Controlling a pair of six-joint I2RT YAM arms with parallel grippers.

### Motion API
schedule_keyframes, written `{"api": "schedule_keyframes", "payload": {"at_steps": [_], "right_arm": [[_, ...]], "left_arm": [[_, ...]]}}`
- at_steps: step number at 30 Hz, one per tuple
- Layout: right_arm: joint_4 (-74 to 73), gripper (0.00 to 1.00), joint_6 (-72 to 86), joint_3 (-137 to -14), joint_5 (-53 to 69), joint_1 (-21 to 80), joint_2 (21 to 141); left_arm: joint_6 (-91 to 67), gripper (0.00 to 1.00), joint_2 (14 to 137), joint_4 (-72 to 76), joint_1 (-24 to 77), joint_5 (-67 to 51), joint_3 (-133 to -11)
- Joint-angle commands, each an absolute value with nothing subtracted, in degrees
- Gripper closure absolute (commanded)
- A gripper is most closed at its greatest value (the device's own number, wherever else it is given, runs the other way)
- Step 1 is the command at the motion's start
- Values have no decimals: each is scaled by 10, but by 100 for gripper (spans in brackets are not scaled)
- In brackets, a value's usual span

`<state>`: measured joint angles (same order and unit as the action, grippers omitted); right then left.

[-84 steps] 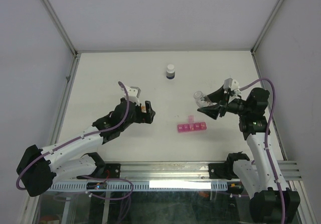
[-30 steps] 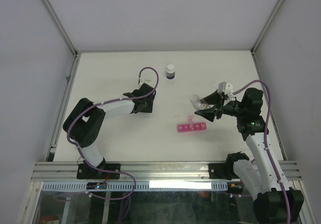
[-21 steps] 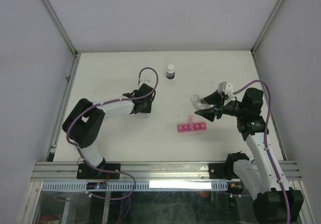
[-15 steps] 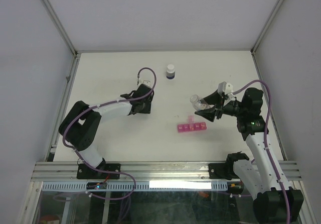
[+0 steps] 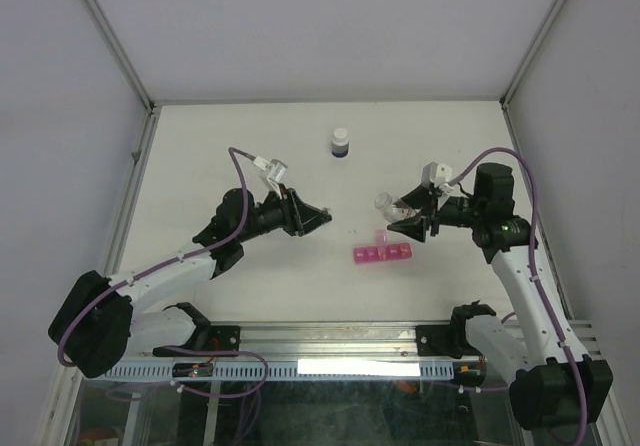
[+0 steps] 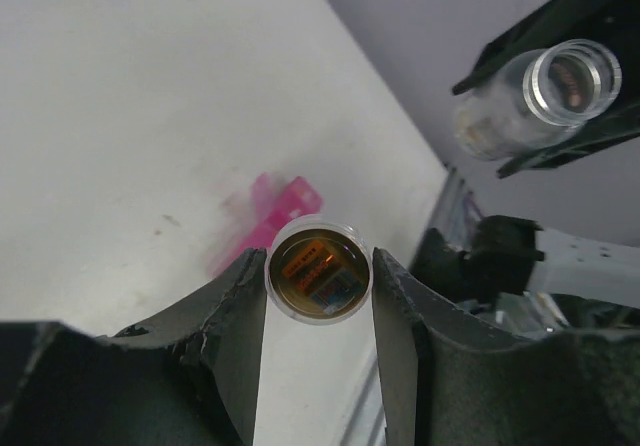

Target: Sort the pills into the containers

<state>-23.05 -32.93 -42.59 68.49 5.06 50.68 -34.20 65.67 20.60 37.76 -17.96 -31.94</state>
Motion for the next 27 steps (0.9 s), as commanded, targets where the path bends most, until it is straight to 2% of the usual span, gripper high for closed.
{"api": "schedule_keyframes", "payload": {"at_steps": [1,3,8,16,27], "right_arm": [[-309,100,-393,-482,634,80,491],[-322,100,-401,-485,615,91,486],[-340,100,-411,-482,584,114,487],[-330,100,-405,-482,512,174,517],[-297,100,-381,-475,466,220,536]], "left_arm": [[-461,87,691,468,374,-334,-292],[-494,87,722,550,374,-364,-294],[-542,87,796,639,374,-388,-322],[-546,87,864,678,378,-362,-343],[-562,87,887,693,408,-348,-353]]}}
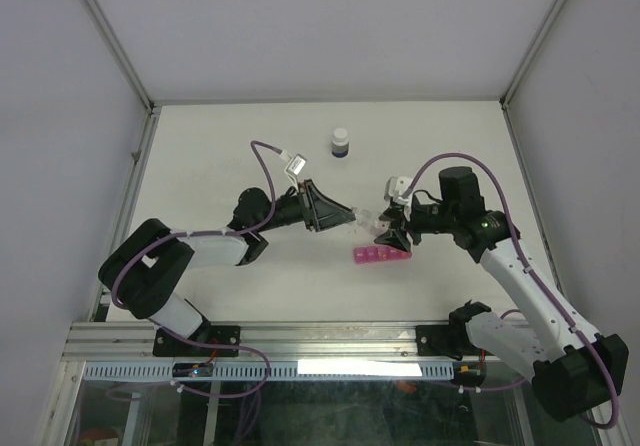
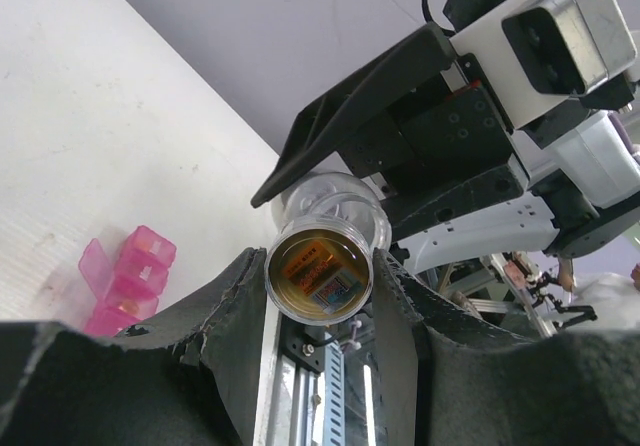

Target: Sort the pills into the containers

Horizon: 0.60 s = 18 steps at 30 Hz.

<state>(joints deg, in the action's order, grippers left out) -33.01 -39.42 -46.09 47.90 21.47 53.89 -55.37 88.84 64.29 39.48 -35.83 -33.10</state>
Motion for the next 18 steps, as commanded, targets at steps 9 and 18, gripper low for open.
{"api": "schedule_keyframes", "payload": {"at_steps": [9,18], "right_arm": [[-288,100,-376,-470,448,231,547],[-291,100,-374,-474,402,244,564]], "left_arm": [[-564,87,901,690,432,-341,-360],[-484,88,874,537,456,-289,-384]]}}
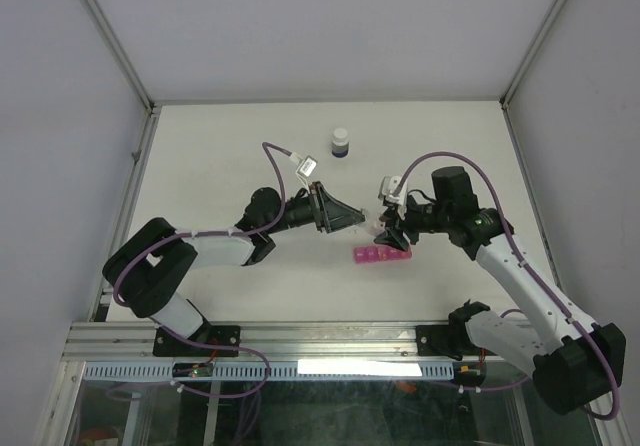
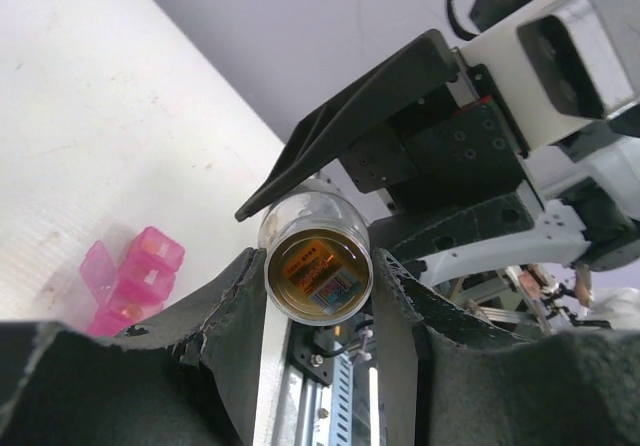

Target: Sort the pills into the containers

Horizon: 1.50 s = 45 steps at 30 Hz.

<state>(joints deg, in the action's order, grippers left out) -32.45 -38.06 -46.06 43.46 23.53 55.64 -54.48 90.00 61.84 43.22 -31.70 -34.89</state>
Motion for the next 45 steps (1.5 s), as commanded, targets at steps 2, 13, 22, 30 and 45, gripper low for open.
{"api": "schedule_keyframes", "payload": {"at_steps": [2,13,22,30,45], "right_arm": [[-293,100,-374,-477,395,246,568],[-271,100,-329,-482,471,245,558],[-287,100,-354,-473,624,209,541],[-297,100,-366,-473,648,188,530],[-329,100,-406,-470,665,157,511]], "left_arm": [[-448,88,854,477,465,-266,-392],[-418,90,844,442,497,-278,-407],[-258,94,869,415,497,-438,-440],[-99,95,868,281,495,-505,-507],[-141,31,790,287,494,-349,-481]]}}
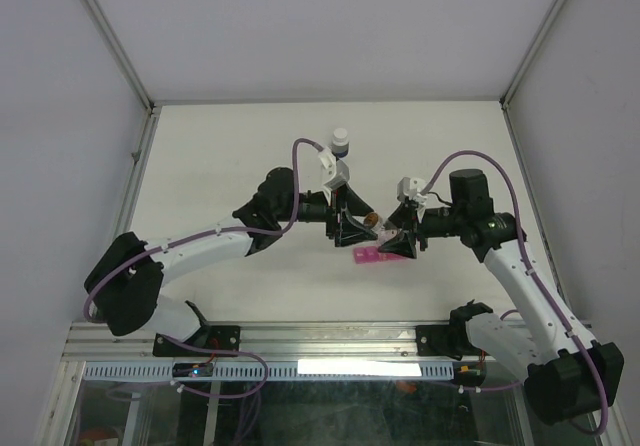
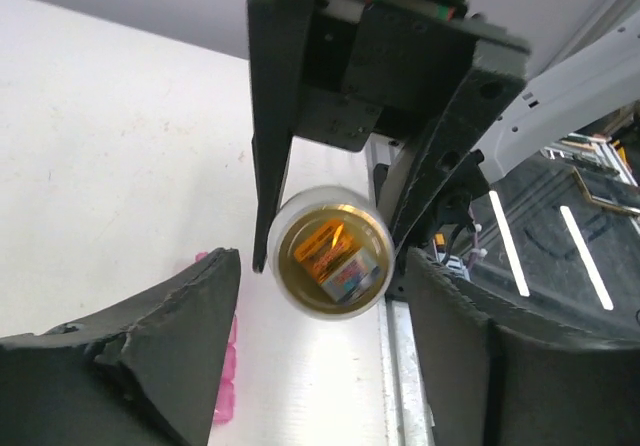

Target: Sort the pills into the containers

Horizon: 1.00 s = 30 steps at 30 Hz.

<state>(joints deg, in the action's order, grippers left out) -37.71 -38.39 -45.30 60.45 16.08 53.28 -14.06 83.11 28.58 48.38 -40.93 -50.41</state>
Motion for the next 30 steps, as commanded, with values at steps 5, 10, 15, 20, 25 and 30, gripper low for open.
{"api": "schedule_keyframes", "payload": {"at_steps": [5,10,15,20,25,30], "right_arm": [[-336,100,-416,-469,665,157,513],[-340,100,-422,-469,661,156,513],[-354,100,-448,-467,642,157,509],[-361,100,-467,-465,618,166,513],[-363,100,-469,-470,569,195,535],[-359,100,-460,-474,539,202,545]], "left_arm": [[-143,1,746,310,494,-263,-444],[-159,1,711,327,494,-250,-405],[-245,1,615,529,494,-211,-228],[-365,2,533,575,496,-139,-172],[-347,17,525,328,545,-3,-284],[-303,22,581,235,607,105,-357]]}}
